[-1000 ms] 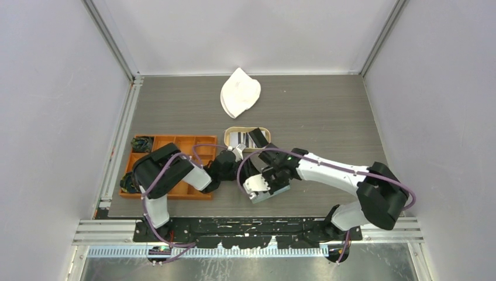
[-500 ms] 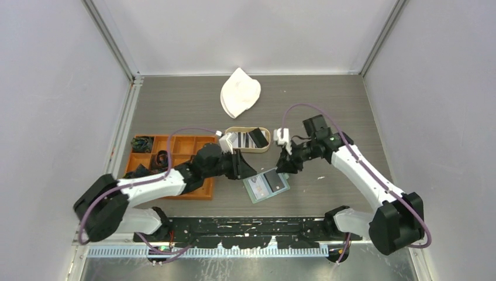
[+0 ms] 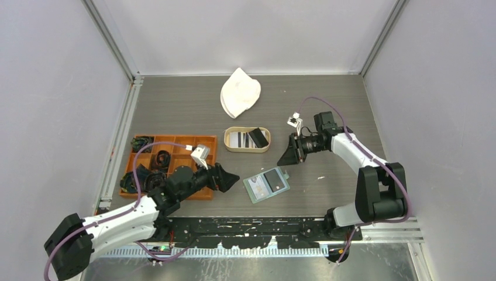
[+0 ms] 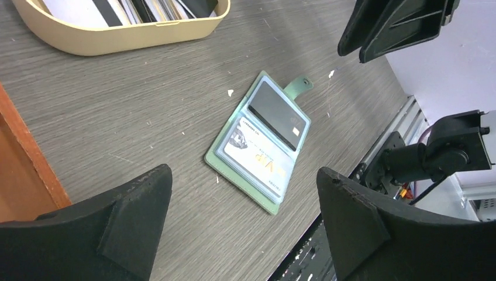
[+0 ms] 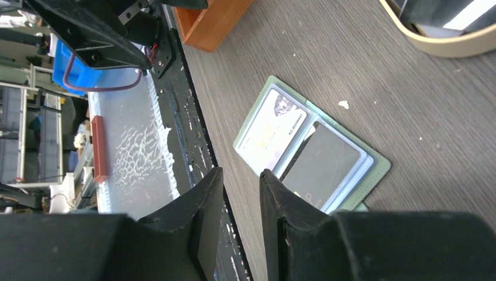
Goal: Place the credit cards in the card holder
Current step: Insert the credit card into the card holder.
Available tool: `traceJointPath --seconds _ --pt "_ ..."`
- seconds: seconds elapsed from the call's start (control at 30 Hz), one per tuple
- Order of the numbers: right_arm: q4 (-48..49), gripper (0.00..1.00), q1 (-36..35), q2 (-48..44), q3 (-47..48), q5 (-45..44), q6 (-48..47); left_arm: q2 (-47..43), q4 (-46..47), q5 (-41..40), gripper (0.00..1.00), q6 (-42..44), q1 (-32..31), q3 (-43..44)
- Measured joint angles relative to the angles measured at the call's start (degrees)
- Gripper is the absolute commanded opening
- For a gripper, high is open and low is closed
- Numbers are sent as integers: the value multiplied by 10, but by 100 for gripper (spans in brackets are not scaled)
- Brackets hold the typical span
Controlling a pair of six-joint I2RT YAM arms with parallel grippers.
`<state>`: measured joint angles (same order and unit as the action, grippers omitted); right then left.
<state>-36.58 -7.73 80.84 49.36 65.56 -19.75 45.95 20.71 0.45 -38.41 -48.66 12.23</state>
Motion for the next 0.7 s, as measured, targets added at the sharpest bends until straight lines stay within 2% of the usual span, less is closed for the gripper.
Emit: traceJointPath --seconds 0.13,0.27,0.37,0.6,0.7 --pt "2 35 0 12 -1 -15 19 1 23 10 81 -17 0 -5" --pt "6 36 -7 12 -1 -38 35 41 78 33 76 -41 0 -5" --pt "5 36 -28 17 0 -68 47 96 123 51 72 -64 0 -4" --pt "-4 35 -59 94 22 -90 92 263 253 83 47 -127 0 3" --pt "-8 35 -60 135 26 -102 115 352 301 106 40 -158 -2 29"
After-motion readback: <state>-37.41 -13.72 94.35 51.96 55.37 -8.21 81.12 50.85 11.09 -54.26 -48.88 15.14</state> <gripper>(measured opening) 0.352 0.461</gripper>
